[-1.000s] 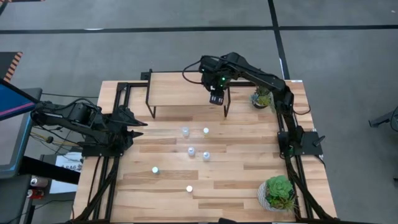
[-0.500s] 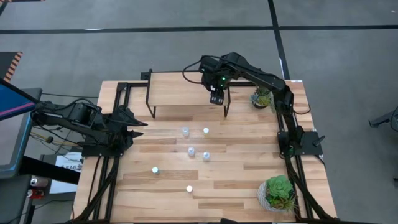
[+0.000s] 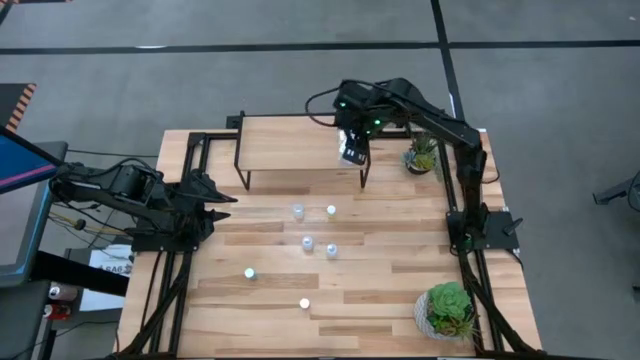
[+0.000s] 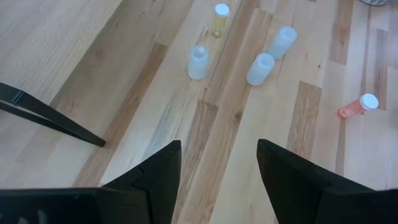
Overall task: Pick and place medicine bottles onto shelf by color
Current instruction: Put the white big pill bottle on the shelf aligned with the other white big pill bottles, then put the small blue pill bottle on the shelf
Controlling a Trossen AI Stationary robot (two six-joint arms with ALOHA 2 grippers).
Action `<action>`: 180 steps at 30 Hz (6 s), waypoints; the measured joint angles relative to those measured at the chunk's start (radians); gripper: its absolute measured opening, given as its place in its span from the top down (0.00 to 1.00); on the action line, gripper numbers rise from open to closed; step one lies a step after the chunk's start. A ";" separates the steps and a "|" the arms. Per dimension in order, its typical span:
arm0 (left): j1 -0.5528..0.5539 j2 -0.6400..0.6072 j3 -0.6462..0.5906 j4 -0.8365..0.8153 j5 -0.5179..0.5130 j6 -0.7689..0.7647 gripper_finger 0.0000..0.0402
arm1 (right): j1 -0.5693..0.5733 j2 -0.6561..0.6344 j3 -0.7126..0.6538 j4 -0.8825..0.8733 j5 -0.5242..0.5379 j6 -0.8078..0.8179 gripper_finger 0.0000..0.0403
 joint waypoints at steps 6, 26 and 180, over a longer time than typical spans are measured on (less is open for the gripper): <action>0.000 0.000 0.000 0.000 0.000 0.000 0.51 | 0.059 -0.084 -0.018 0.004 -0.127 0.085 0.41; 0.000 0.000 0.000 0.000 0.000 0.009 0.51 | 0.130 -0.327 -0.754 0.571 -0.074 0.183 0.61; 0.833 0.799 0.767 -0.220 0.243 0.964 0.80 | 0.467 -1.048 -1.218 0.464 0.154 0.752 0.67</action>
